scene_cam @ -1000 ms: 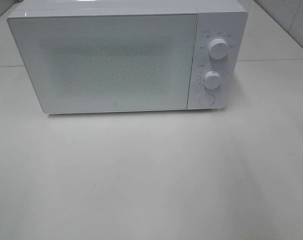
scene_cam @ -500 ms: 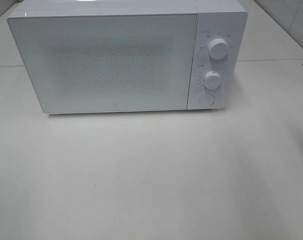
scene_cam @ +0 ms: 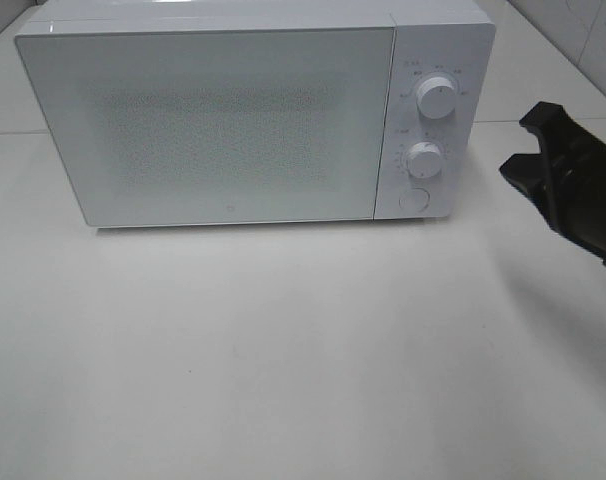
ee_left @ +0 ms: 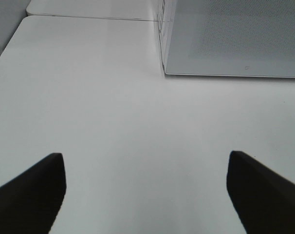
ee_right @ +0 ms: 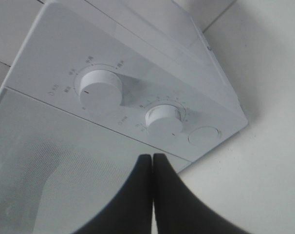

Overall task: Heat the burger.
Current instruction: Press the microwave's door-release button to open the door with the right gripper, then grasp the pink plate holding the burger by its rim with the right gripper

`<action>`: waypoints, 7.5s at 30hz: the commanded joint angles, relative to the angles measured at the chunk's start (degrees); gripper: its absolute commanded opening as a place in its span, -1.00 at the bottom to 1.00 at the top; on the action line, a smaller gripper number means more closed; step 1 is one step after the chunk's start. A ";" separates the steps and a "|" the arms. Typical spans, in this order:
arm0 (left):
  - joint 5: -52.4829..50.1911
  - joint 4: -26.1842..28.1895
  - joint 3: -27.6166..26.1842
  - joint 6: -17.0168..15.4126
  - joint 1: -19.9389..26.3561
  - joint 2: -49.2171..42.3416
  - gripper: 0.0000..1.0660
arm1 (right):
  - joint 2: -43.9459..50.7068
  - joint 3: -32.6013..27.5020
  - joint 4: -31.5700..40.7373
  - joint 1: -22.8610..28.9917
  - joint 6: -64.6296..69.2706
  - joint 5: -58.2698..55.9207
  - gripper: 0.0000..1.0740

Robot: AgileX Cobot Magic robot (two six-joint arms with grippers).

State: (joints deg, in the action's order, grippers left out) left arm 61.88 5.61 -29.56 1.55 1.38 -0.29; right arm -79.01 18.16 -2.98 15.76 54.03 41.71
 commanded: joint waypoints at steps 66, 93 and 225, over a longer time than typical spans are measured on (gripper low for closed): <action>-0.69 0.17 0.00 -0.34 0.11 -0.29 0.53 | -37.99 24.35 13.92 6.13 29.91 4.41 -1.00; -0.69 0.17 0.00 -0.34 0.11 -0.29 0.53 | -39.71 25.15 20.80 6.13 25.38 20.51 -1.00; -0.69 0.17 0.00 -0.34 0.11 -0.29 0.53 | 7.73 25.15 -6.47 6.36 -115.05 -75.69 -0.80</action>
State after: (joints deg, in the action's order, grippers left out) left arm 61.88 5.61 -29.56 1.55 1.38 -0.29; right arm -71.68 43.09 -6.99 22.29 -57.52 -33.58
